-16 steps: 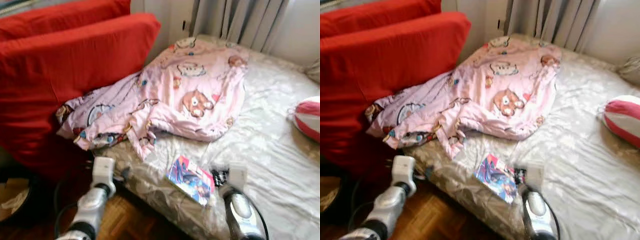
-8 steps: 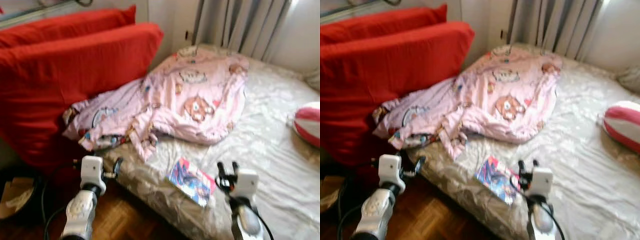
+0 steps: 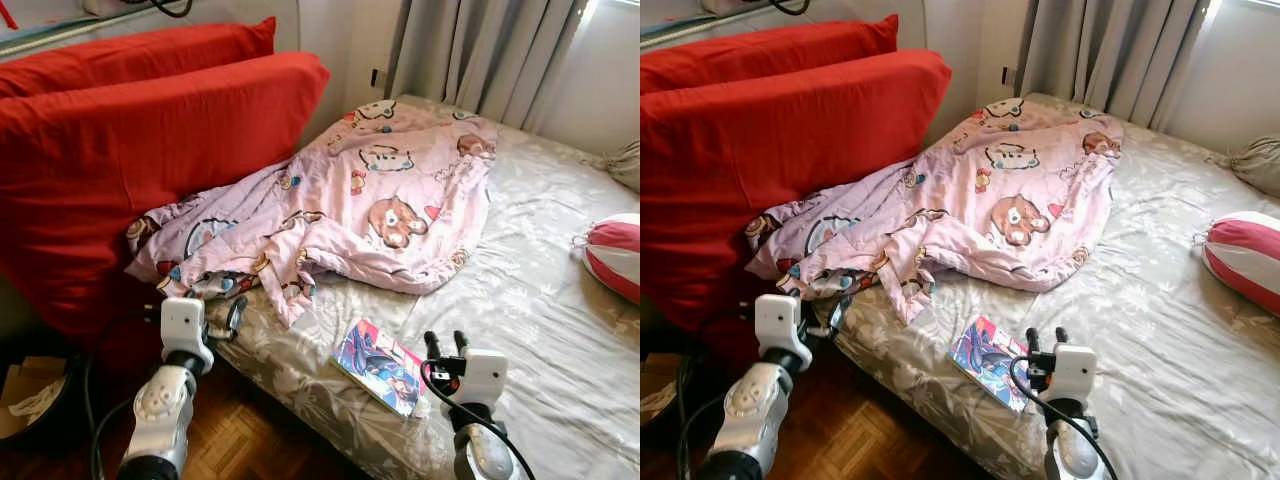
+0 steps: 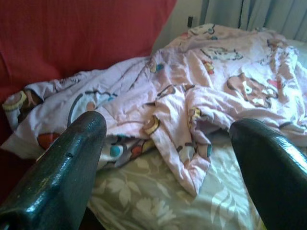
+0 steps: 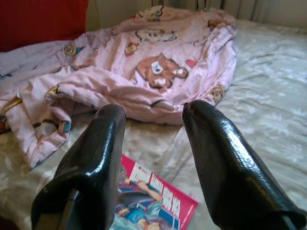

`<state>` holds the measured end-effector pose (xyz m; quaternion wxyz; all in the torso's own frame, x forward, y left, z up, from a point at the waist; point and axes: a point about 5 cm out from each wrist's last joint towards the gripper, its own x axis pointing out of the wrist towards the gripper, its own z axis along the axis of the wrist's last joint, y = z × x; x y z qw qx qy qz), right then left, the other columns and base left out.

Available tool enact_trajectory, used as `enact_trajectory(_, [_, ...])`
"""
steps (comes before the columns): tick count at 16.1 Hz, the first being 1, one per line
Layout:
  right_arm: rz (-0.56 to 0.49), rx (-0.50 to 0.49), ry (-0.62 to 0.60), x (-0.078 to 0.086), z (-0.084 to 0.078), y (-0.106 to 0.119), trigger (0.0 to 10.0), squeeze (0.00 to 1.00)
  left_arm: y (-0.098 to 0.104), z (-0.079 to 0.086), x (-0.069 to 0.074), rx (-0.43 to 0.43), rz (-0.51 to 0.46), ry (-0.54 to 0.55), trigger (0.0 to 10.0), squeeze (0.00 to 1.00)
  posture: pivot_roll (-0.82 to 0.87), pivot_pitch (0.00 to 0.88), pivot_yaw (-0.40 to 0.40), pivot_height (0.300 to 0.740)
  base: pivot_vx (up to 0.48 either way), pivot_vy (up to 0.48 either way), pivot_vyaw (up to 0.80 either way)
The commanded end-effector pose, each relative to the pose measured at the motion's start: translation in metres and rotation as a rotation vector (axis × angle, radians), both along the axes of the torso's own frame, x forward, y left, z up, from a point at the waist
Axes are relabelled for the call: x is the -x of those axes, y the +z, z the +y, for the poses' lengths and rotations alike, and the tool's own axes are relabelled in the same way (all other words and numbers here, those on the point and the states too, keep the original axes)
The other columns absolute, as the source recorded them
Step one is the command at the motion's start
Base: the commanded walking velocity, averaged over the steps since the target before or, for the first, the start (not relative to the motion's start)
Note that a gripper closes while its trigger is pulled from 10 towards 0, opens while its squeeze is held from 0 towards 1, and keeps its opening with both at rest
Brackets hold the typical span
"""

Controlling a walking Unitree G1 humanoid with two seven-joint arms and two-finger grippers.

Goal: Clean up the room

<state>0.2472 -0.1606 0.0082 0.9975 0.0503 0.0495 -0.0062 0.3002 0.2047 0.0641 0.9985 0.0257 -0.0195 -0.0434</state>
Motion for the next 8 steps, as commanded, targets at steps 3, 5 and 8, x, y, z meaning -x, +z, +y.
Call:
enact_trajectory(3, [0.016, 0.011, -0.022, -0.0068, -0.0038, 0.0035, 10.0, 0.0, 0.0041, -0.0012, -0.0042, 0.01, 0.001, -0.014, 10.0, 0.0, -0.02, 0.063, -0.045, 0.73, 0.0, 0.0, 0.0])
enact_trajectory(5, [0.008, 0.016, -0.015, -0.0075, -0.0035, 0.0057, 10.0, 0.0, 0.0039, -0.0003, -0.0032, 0.008, 0.004, -0.015, 10.0, 0.0, -0.03, 0.083, -0.04, 0.71, 0.0, 0.0, 0.0])
enact_trajectory(8, [-0.026, -0.011, -0.011, -0.0103, -0.0012, 0.0114, 10.0, 0.0, 0.0065, -0.0001, -0.0038, 0.007, 0.003, -0.021, 10.0, 0.0, -0.03, 0.102, -0.041, 0.706, 0.0, 0.0, 0.0])
